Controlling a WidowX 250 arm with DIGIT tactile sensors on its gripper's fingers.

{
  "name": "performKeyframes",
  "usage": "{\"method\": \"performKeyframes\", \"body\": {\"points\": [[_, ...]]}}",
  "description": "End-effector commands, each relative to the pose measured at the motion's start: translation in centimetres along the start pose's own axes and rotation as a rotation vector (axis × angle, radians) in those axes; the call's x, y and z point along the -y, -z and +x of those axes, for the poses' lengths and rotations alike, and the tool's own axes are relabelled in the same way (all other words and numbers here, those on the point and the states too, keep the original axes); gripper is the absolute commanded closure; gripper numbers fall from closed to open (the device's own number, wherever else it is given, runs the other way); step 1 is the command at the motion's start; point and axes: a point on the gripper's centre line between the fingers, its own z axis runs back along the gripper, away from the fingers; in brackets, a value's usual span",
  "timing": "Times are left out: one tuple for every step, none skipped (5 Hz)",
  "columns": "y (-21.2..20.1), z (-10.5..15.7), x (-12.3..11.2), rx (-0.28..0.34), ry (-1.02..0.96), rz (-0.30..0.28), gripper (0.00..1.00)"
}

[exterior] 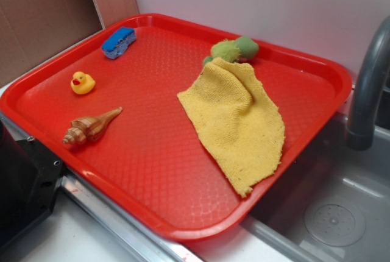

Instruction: Grab the green animal.

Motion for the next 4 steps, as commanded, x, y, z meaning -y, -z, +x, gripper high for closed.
{"method": "performKeyframes", "body": {"points": [[0.0,0.0,0.0,0.0,0.0,0.0,0.0],[0.9,1.1,-0.2,0.043,-0.05,0.031,0.0],[2.3,2.9,-0.5,0.091,-0.095,0.058,0.0],[4.1,5.1,-0.2,0.174,-0.114,0.09,0.0]]}}
